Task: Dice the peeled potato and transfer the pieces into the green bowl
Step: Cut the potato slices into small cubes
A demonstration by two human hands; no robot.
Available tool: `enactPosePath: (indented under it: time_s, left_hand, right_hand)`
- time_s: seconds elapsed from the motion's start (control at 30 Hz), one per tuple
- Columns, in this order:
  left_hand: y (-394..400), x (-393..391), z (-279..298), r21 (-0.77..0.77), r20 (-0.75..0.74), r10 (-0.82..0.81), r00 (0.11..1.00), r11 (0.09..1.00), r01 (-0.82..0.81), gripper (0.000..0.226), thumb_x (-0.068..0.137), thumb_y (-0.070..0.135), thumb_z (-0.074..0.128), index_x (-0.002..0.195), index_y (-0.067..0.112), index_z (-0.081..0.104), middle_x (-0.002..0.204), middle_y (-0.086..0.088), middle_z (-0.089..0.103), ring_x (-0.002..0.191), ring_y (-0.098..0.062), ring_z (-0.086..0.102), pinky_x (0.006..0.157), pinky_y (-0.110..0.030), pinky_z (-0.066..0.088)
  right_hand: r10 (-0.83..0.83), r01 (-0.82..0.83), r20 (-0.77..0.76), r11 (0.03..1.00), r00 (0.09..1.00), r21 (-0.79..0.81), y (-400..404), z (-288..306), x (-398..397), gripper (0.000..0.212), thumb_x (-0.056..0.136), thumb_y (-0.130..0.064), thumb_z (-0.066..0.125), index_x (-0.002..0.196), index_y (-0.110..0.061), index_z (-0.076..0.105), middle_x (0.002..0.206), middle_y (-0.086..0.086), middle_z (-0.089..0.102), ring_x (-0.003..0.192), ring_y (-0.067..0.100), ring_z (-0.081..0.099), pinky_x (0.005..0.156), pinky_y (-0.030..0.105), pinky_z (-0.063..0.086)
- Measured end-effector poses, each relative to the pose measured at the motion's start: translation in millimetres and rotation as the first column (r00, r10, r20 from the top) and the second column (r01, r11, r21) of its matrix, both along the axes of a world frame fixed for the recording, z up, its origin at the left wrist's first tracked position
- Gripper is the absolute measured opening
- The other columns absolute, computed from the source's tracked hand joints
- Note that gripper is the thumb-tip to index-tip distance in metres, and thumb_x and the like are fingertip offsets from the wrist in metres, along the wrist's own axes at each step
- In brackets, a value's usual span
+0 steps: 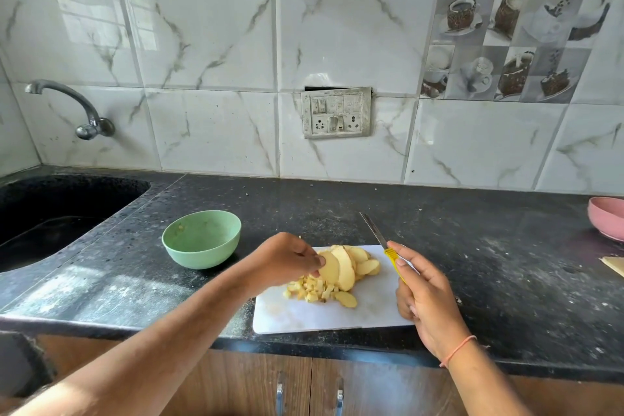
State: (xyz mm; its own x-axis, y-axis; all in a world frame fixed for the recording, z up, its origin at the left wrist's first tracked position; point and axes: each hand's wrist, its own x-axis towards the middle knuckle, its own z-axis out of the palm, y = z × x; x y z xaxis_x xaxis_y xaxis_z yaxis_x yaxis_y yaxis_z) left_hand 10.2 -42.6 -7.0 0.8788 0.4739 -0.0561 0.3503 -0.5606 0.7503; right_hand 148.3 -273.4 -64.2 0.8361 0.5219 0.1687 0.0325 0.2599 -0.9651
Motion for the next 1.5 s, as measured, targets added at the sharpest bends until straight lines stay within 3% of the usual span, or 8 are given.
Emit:
enactPosePath:
  time_s: [0.37, 0.5, 0.6, 0.7, 0.8, 0.93, 1.1, 1.5]
  left_hand:
    - [42.4, -74.8, -38.7, 0.019, -0.104, 0.104, 0.989, 0.995, -0.102, 0.019, 0.097, 0.043, 0.071, 0.089, 0.030, 0.083, 0.079, 0.009, 0.079, 0.057, -0.005, 0.058, 0.051, -0.023, 0.044]
    - [43.0, -86.8, -49.0, 0.025, 0.046, 0.078, 0.996, 0.997, -0.079, 0.020, 0.091, 0.052, 0.078, 0.096, 0.032, 0.082, 0.072, 0.006, 0.073, 0.054, -0.004, 0.059, 0.051, -0.024, 0.049]
    - [47.4, -97.6, -56.6, 0.075, 0.125, 0.025, 0.992, 0.997, -0.035, 0.047, 0.072, 0.064, 0.089, 0.109, 0.036, 0.079, 0.090, 0.015, 0.077, 0.074, -0.001, 0.068, 0.069, -0.022, 0.054]
    - [42.9, -98.4, -62.6, 0.184, 0.152, 0.018, 0.988, 0.982, -0.046, 0.055, 0.063, 0.066, 0.093, 0.110, 0.042, 0.076, 0.094, 0.026, 0.072, 0.082, -0.001, 0.069, 0.070, -0.016, 0.052]
    - [40.1, -96.0, -66.2, 0.243, 0.197, 0.024, 0.980, 0.967, -0.073, 0.051, 0.064, 0.065, 0.091, 0.107, 0.042, 0.076, 0.094, 0.030, 0.069, 0.083, -0.001, 0.068, 0.067, -0.014, 0.049]
    - [41.7, -97.2, -67.3, 0.206, 0.218, 0.028, 0.975, 0.976, -0.074, 0.044, 0.065, 0.059, 0.092, 0.102, 0.041, 0.075, 0.089, 0.025, 0.072, 0.077, -0.001, 0.069, 0.066, -0.018, 0.053]
    - [44.2, -101.2, -69.3, 0.164, 0.290, 0.010, 0.957, 0.985, -0.060, 0.041, 0.064, 0.045, 0.097, 0.098, 0.035, 0.076, 0.087, 0.018, 0.074, 0.067, -0.001, 0.066, 0.062, -0.014, 0.048]
    - [46.0, -92.4, -70.5, 0.195, 0.252, 0.021, 0.967, 0.978, -0.072, 0.050, 0.073, 0.053, 0.091, 0.120, 0.046, 0.076, 0.089, 0.029, 0.069, 0.078, 0.005, 0.065, 0.068, -0.010, 0.046]
  right_hand:
    - [-0.006, 0.006, 0.041, 1.000, 0.999, -0.008, -0.5, -2.4, -1.2, 0.031, 0.106, -0.015, 0.053, 0.127, -0.027, 0.072, 0.057, 0.002, 0.018, 0.047, 0.014, 0.013, 0.051, 0.030, 0.009]
    - [-0.028, 0.031, 0.086, 0.999, 0.996, -0.036, 0.9, -1.6, -6.0, 0.030, 0.107, -0.015, 0.053, 0.127, -0.028, 0.072, 0.057, 0.002, 0.021, 0.048, 0.015, 0.014, 0.050, 0.028, 0.010]
    - [-0.085, 0.106, 0.180, 0.988, 0.980, -0.109, 4.1, -1.8, -12.2, 0.031, 0.107, -0.014, 0.055, 0.124, -0.033, 0.073, 0.057, 0.003, 0.023, 0.048, 0.016, 0.018, 0.046, 0.022, 0.017]
    - [-0.089, 0.199, 0.391, 0.947, 0.916, -0.251, 8.5, -0.3, -26.6, 0.032, 0.106, -0.015, 0.057, 0.125, -0.037, 0.070, 0.054, -0.011, 0.042, 0.047, 0.011, 0.032, 0.044, 0.023, 0.029]
    - [0.029, 0.212, 0.522, 0.894, 0.853, -0.396, 18.6, 4.0, -52.5, 0.032, 0.105, -0.022, 0.059, 0.124, -0.046, 0.067, 0.081, -0.027, 0.070, 0.065, 0.005, 0.062, 0.058, 0.018, 0.048]
    - [0.340, 0.256, 0.684, 0.748, 0.646, -0.613, 41.4, 11.6, -93.2, 0.037, 0.104, -0.039, 0.050, 0.138, -0.051, 0.054, 0.066, -0.011, 0.059, 0.062, 0.011, 0.052, 0.060, 0.035, 0.045]
    - [0.526, 0.370, 0.693, 0.594, 0.493, -0.714, 62.3, 29.8, -125.2, 0.042, 0.107, -0.042, 0.037, 0.149, -0.045, 0.042, 0.103, -0.004, 0.073, 0.091, 0.021, 0.064, 0.069, 0.034, 0.044]
    - [0.533, 0.519, 0.709, 0.485, 0.463, -0.704, 54.9, 17.3, -123.4, 0.047, 0.108, -0.032, 0.031, 0.153, -0.041, 0.025, 0.099, -0.005, 0.071, 0.084, 0.021, 0.065, 0.064, 0.035, 0.046]
